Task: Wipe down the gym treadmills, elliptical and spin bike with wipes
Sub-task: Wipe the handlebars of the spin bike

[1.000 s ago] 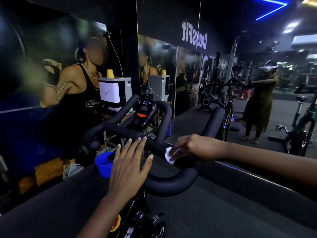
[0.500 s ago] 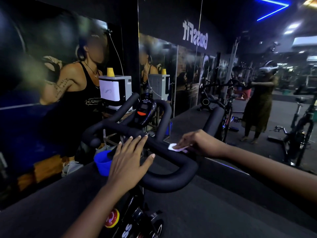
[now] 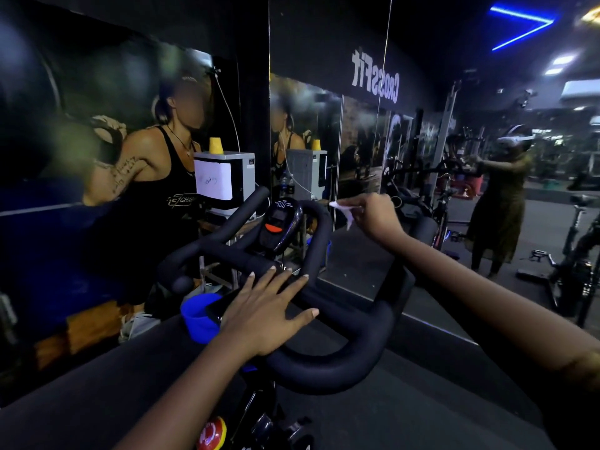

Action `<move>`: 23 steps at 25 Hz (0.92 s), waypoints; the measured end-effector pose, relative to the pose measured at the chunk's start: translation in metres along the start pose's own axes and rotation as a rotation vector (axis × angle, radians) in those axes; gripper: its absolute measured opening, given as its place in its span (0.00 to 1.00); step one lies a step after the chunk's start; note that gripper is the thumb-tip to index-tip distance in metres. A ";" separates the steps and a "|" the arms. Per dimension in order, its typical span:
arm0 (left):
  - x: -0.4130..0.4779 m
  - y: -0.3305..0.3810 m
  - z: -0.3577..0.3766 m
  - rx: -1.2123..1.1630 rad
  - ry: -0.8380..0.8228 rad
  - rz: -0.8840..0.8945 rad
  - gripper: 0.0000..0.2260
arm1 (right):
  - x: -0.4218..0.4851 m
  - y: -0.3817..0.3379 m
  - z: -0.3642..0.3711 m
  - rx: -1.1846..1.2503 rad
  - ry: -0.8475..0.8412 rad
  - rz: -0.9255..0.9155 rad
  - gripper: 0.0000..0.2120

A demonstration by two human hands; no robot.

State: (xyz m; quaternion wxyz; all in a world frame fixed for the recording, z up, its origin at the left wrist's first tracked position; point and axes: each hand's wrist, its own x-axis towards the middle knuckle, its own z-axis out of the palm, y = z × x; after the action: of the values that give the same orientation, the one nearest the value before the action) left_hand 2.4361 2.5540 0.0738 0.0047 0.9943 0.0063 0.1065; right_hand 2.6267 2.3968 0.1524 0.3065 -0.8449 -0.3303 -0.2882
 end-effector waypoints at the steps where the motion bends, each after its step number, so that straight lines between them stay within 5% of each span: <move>1: 0.001 -0.001 0.000 0.002 0.006 -0.002 0.30 | 0.010 -0.003 0.010 -0.001 0.007 0.036 0.13; 4: 0.001 -0.001 0.002 0.000 0.012 -0.008 0.29 | 0.018 -0.010 0.037 -0.145 -0.088 0.019 0.13; 9: 0.001 -0.001 0.002 -0.014 0.030 -0.014 0.29 | -0.044 -0.032 0.039 -0.210 -0.172 -0.315 0.13; 15: -0.002 0.003 0.000 -0.029 0.051 -0.013 0.43 | -0.088 -0.044 0.017 0.106 -0.255 -0.425 0.14; 19: -0.001 0.001 0.001 -0.047 0.054 -0.009 0.40 | -0.010 -0.023 0.012 0.128 0.010 -0.195 0.20; 23: -0.001 0.000 0.001 -0.050 0.063 -0.012 0.41 | 0.023 -0.005 0.039 -0.009 -0.058 0.059 0.15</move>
State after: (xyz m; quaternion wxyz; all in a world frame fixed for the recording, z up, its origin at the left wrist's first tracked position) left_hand 2.4358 2.5538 0.0724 0.0301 0.9899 0.0099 0.1379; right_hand 2.6482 2.4364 0.1446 0.3014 -0.8637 -0.3125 -0.2561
